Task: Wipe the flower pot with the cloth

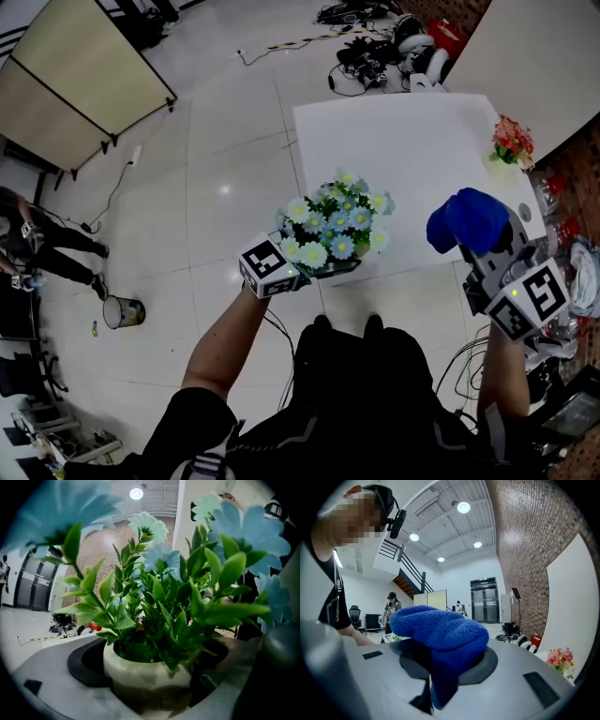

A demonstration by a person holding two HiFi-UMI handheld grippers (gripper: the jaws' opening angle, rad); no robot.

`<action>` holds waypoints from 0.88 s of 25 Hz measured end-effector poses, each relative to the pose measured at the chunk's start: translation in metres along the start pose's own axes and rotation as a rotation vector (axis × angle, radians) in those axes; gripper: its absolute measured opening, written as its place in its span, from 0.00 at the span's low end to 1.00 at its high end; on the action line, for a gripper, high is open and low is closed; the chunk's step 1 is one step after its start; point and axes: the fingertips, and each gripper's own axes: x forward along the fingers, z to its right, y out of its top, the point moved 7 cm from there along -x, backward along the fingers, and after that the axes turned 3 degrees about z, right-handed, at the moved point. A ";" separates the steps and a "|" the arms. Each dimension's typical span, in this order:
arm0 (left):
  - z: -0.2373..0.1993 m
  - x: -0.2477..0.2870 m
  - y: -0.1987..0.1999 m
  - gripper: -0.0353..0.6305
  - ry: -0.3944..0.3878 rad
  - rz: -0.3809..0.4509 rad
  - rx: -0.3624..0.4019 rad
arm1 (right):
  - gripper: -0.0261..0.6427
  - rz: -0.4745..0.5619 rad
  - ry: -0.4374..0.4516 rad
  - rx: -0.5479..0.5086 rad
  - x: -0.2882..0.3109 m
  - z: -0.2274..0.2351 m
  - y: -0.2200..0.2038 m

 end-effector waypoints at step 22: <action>-0.009 0.017 -0.146 0.88 -0.071 -0.070 0.073 | 0.17 -0.076 -0.011 0.019 0.035 0.008 -0.098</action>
